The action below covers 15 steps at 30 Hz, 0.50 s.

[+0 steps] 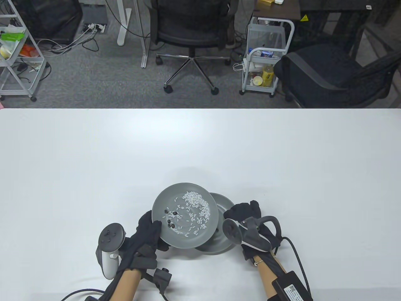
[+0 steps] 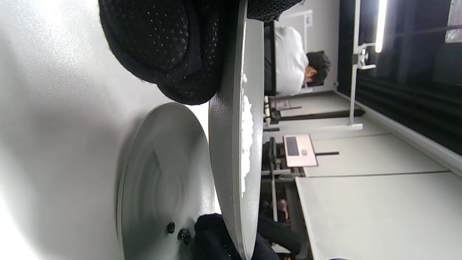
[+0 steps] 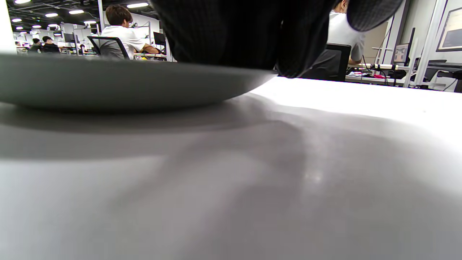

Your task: Pick coffee beans with hand pinch into plate

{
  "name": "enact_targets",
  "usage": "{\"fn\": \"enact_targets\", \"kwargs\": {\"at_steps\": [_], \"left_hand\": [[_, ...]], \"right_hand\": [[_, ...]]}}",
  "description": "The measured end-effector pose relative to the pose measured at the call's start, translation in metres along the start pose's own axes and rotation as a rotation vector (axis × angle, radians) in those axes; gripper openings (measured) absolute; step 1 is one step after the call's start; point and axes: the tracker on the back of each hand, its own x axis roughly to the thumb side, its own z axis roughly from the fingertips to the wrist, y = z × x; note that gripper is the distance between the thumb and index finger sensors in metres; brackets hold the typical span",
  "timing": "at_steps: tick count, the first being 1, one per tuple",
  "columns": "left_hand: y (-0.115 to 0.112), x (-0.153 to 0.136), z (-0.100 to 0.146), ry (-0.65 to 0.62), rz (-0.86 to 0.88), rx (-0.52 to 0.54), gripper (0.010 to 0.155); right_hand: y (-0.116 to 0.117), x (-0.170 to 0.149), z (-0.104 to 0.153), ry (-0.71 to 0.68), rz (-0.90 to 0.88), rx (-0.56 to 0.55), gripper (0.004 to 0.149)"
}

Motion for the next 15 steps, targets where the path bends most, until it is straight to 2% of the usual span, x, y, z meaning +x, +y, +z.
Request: {"fn": "enact_targets", "kwargs": {"at_steps": [3, 6, 9, 12, 15], "left_hand": [[0.0, 0.0, 0.0, -0.001, -0.002, -0.001, 0.057], [-0.001, 0.0, 0.0, -0.001, -0.006, -0.006, 0.057], [-0.003, -0.001, -0.001, 0.001, -0.017, -0.019, 0.057], [-0.006, -0.001, -0.001, -0.003, -0.029, -0.032, 0.057], [-0.008, -0.001, -0.001, -0.011, -0.037, -0.041, 0.057]], "right_hand": [[-0.011, -0.005, 0.002, 0.031, -0.032, -0.072, 0.033], [-0.03, -0.007, 0.006, 0.044, -0.097, -0.212, 0.034], [-0.049, 0.004, 0.013, -0.023, -0.207, -0.302, 0.036], [-0.056, 0.033, 0.019, -0.156, -0.262, -0.28, 0.037], [-0.055, 0.062, 0.023, -0.264, -0.219, -0.232, 0.038]]}}
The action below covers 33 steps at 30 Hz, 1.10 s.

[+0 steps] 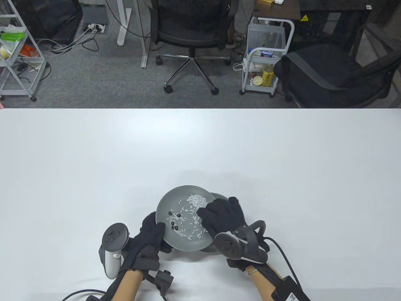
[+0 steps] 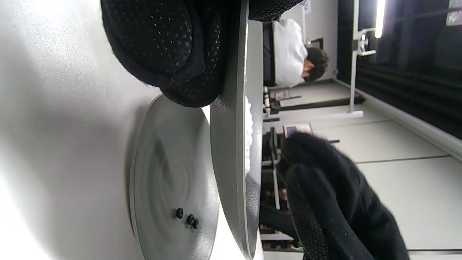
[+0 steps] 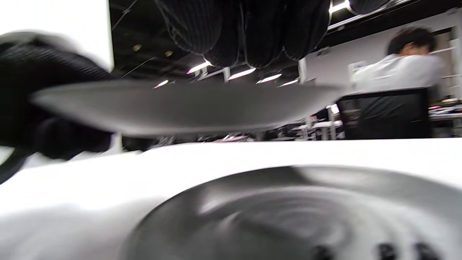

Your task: Pick coffee beans with hand pinch into plate

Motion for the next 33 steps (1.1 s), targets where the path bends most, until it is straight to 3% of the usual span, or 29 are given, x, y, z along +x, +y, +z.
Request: {"fn": "enact_targets", "kwargs": {"at_steps": [3, 10, 20, 25, 33], "left_hand": [[-0.002, 0.001, 0.0, -0.011, -0.009, -0.01, 0.057], [-0.005, 0.002, 0.0, -0.023, -0.025, -0.029, 0.057], [-0.011, 0.003, 0.0, -0.037, -0.053, -0.05, 0.057], [-0.013, 0.004, 0.001, -0.043, -0.061, -0.049, 0.057], [-0.015, 0.005, 0.001, -0.047, -0.071, -0.044, 0.057]], "right_hand": [[0.008, 0.019, -0.003, -0.049, 0.051, 0.065, 0.041], [0.013, 0.029, -0.003, -0.058, 0.041, 0.085, 0.04], [0.015, 0.036, -0.006, -0.036, 0.068, 0.049, 0.037], [0.017, 0.04, -0.008, -0.032, 0.129, -0.025, 0.034], [0.019, 0.039, -0.007, -0.039, 0.109, -0.003, 0.032]]}}
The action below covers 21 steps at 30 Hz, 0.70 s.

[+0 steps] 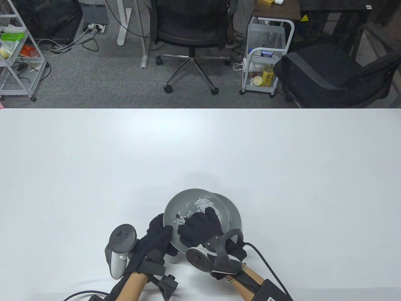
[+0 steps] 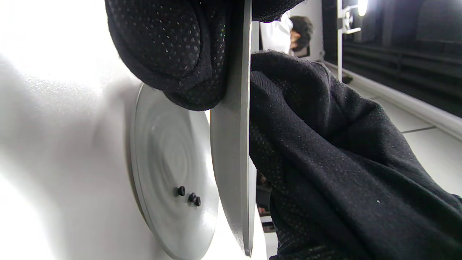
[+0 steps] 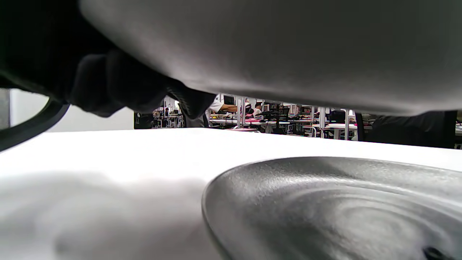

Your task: Pick coffee beans with hand pinch into plate

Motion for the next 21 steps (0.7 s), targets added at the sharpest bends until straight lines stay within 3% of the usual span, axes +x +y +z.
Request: {"fn": "enact_targets", "kwargs": {"at_steps": [8, 13, 18, 21], "left_hand": [[0.002, -0.001, 0.0, 0.017, 0.004, 0.004, 0.057], [0.007, -0.003, 0.0, 0.032, 0.042, 0.03, 0.057], [0.01, -0.007, -0.002, 0.056, 0.078, 0.037, 0.057], [0.013, -0.004, 0.001, 0.048, 0.069, 0.062, 0.057]], "right_hand": [[0.001, -0.003, 0.001, -0.015, -0.01, 0.004, 0.031], [-0.012, -0.021, 0.003, 0.026, -0.05, -0.055, 0.031], [-0.032, -0.062, 0.01, 0.16, -0.084, -0.143, 0.031], [-0.027, -0.091, 0.011, 0.3, -0.141, -0.132, 0.031]]}}
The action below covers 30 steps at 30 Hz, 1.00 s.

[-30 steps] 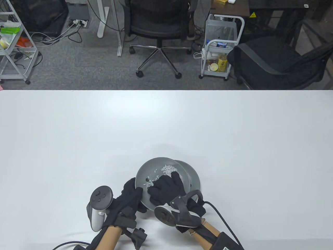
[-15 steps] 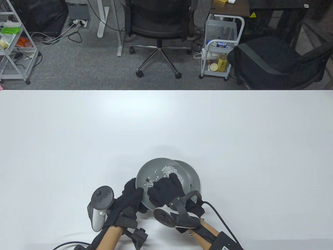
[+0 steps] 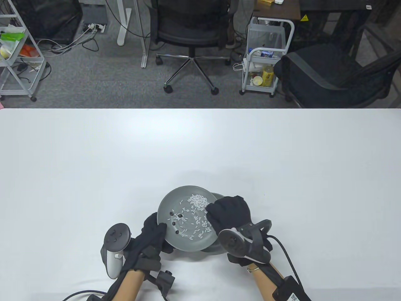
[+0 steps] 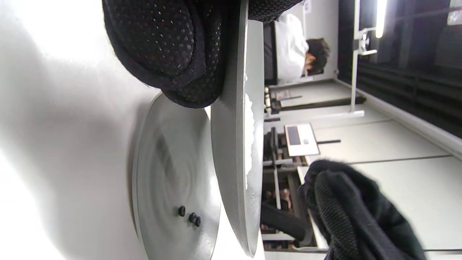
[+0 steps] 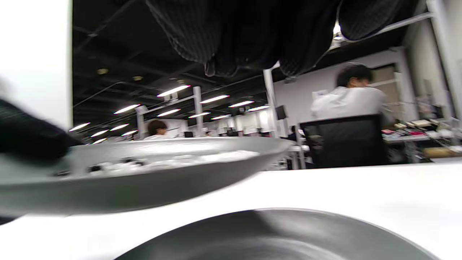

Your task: Pick coffee beans with hand pinch into plate

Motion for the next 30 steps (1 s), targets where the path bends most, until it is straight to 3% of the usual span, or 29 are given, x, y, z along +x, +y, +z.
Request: {"fn": "enact_targets", "kwargs": {"at_steps": [4, 12, 18, 30], "left_hand": [[0.003, 0.002, 0.0, -0.021, 0.027, 0.005, 0.057], [0.004, 0.001, 0.0, 0.0, 0.04, 0.013, 0.057], [0.007, 0.001, 0.001, 0.001, 0.054, 0.027, 0.057], [0.006, 0.001, 0.001, 0.015, 0.046, 0.02, 0.057]], "right_hand": [[0.016, -0.028, -0.001, 0.141, 0.009, 0.096, 0.031], [0.05, -0.036, 0.002, 0.114, 0.133, 0.326, 0.031], [0.06, -0.023, 0.006, 0.036, 0.209, 0.348, 0.03], [0.064, -0.023, 0.007, 0.035, 0.198, 0.37, 0.032]]}}
